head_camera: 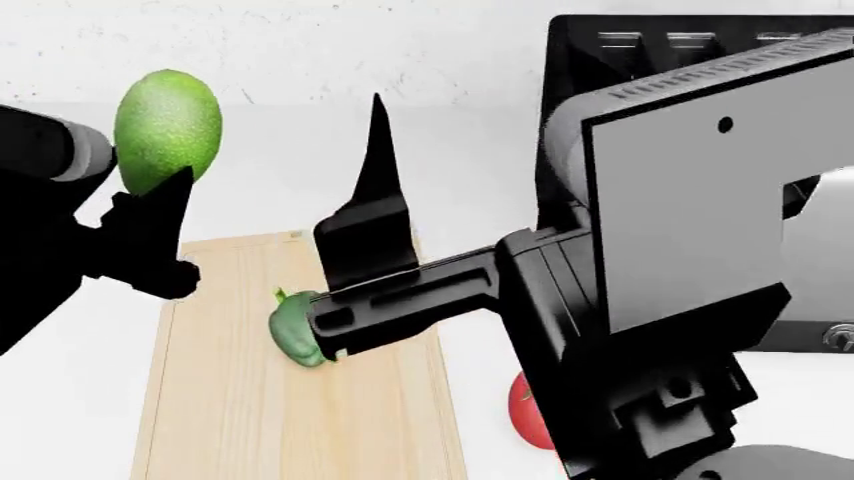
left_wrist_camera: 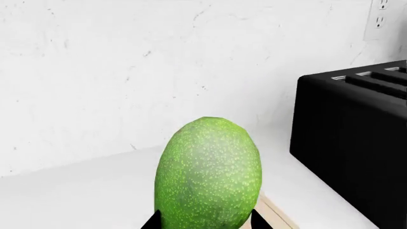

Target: Place the avocado, onion, tomato and bell pepper on the cutting board.

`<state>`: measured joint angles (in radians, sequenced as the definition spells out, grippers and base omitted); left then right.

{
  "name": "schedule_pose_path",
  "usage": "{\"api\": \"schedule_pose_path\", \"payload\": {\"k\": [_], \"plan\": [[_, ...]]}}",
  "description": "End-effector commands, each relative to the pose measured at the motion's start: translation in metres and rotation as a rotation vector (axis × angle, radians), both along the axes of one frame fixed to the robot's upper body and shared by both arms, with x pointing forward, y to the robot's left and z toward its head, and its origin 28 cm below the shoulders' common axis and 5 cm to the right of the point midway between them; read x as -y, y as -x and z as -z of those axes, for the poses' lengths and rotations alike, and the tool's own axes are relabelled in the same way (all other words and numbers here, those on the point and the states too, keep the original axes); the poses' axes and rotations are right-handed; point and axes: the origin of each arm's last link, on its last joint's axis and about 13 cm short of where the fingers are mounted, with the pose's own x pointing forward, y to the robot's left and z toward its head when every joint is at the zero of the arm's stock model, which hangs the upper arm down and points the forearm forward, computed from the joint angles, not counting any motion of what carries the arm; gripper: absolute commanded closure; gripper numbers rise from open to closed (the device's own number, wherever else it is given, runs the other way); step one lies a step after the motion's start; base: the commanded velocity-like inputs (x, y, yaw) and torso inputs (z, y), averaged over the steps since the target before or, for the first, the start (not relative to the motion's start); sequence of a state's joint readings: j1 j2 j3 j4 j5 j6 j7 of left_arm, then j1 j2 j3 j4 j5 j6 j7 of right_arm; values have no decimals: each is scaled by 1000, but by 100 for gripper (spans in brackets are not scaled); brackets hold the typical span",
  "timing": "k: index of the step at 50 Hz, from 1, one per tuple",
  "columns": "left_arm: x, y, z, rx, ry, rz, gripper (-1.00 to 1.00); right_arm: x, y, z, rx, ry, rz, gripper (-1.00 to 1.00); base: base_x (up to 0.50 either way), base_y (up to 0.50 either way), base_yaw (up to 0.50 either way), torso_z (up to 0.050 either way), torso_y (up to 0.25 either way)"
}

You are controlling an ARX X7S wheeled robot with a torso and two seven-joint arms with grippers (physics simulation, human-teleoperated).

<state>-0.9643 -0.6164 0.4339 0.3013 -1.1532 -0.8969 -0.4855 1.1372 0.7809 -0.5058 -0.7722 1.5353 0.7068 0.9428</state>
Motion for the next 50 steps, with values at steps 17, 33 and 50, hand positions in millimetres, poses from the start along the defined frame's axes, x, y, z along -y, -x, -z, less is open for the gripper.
{"api": "schedule_pose_path", "payload": {"k": [17,33,50], "plan": [[10,-69,77,-236,-110,-77,100,12,33,16,9,-60,46,-100,0,0,0,0,1],[12,-61,108,-306,-138,-68,100,14,39,22,-14,-71,53,-100,0,0,0,0,0],[12,-60,106,-299,-121,-56,-100,14,39,21,-11,-75,57,-100,0,0,0,0,0]]}}
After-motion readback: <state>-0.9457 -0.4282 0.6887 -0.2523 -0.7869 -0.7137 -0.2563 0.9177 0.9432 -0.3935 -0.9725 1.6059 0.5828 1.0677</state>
